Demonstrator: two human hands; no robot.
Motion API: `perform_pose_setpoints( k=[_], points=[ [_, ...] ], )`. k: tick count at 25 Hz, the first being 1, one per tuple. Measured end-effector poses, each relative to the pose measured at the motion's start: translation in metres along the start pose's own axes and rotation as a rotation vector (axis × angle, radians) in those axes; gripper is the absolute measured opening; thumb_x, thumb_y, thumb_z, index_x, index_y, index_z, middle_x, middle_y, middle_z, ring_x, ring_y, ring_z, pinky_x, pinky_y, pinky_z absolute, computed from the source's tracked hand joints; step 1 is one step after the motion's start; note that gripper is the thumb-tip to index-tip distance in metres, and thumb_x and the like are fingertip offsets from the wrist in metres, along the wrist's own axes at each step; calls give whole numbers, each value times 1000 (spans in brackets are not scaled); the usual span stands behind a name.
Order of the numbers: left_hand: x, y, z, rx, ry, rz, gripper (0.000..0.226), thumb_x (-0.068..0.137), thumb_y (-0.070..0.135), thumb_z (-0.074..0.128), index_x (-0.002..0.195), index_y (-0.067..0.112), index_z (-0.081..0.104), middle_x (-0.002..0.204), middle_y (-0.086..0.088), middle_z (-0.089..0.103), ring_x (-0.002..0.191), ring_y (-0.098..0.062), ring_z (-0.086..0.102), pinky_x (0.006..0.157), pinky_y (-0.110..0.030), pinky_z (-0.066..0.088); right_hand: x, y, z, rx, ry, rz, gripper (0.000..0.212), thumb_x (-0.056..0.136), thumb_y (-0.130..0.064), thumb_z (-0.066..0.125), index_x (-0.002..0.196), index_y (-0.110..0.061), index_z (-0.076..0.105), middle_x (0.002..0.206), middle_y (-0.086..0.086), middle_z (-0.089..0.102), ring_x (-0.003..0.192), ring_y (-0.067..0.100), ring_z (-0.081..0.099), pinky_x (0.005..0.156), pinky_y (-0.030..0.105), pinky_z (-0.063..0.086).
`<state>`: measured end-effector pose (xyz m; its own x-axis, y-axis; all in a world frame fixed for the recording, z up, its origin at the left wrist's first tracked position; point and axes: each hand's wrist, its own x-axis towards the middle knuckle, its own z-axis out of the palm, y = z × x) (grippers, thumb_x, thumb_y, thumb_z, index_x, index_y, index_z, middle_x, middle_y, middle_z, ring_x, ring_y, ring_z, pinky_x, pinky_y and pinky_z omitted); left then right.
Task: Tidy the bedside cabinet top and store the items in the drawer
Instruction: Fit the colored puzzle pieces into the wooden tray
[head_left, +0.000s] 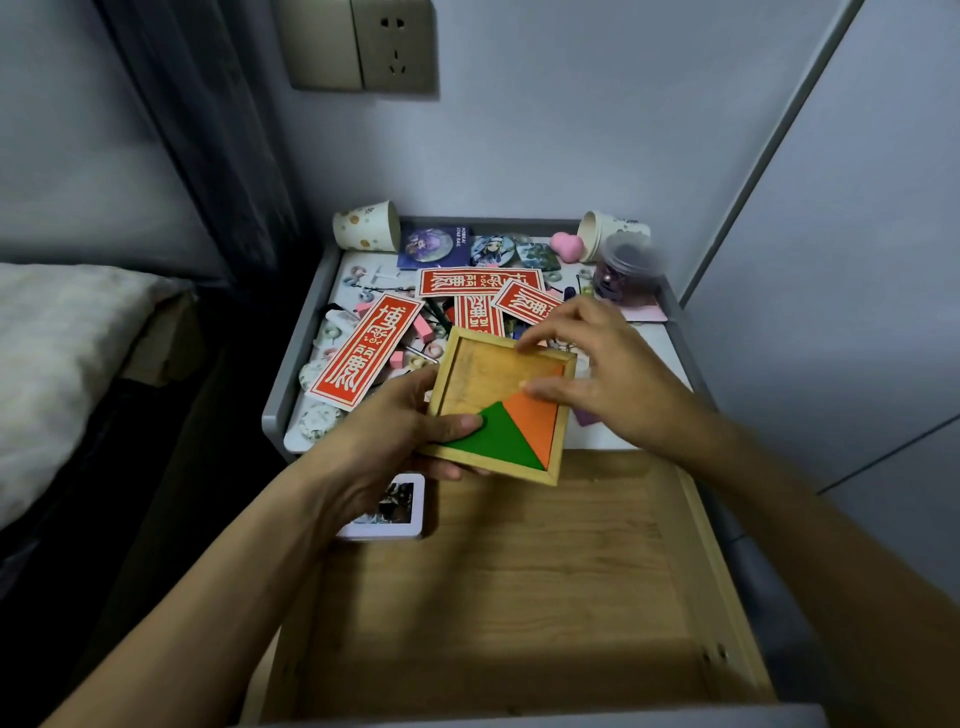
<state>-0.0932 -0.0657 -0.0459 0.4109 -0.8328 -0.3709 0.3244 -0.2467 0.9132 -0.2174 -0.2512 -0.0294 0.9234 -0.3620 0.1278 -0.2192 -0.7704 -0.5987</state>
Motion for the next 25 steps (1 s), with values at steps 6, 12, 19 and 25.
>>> perform_pose_setpoints(
  k=[6, 12, 19, 25],
  points=[
    [-1, 3, -6, 52, 11, 12, 45, 87, -5, 63, 124, 19, 59, 106, -17, 72, 72, -27, 72, 47, -23, 56, -4, 5, 3, 506, -201, 347, 25, 93, -19, 63, 115, -6, 61, 85, 5, 73, 61, 7, 65, 57, 27, 57],
    [1, 3, -11, 71, 52, -4, 52, 83, -8, 66, 130, 14, 56, 114, -22, 66, 72, -25, 72, 44, -24, 55, -6, 3, 8, 687, -195, 445, 29, 92, -12, 63, 118, -1, 58, 99, 22, 71, 74, 21, 68, 63, 27, 59],
    [2, 6, -11, -5, 164, -18, 55, 78, -2, 72, 128, 14, 56, 104, -21, 70, 68, -23, 71, 47, -24, 56, -7, -3, 9, 789, -177, 501, 23, 91, -10, 63, 112, -2, 59, 92, 15, 72, 71, 18, 70, 62, 24, 59],
    [5, -13, 13, -188, 341, 94, 30, 84, 8, 71, 113, 8, 61, 89, -6, 77, 76, -20, 74, 63, -28, 59, -9, -7, 27, 939, 35, 547, 15, 94, -11, 61, 107, -5, 58, 101, 14, 71, 82, 21, 72, 68, 26, 60]
  ],
)
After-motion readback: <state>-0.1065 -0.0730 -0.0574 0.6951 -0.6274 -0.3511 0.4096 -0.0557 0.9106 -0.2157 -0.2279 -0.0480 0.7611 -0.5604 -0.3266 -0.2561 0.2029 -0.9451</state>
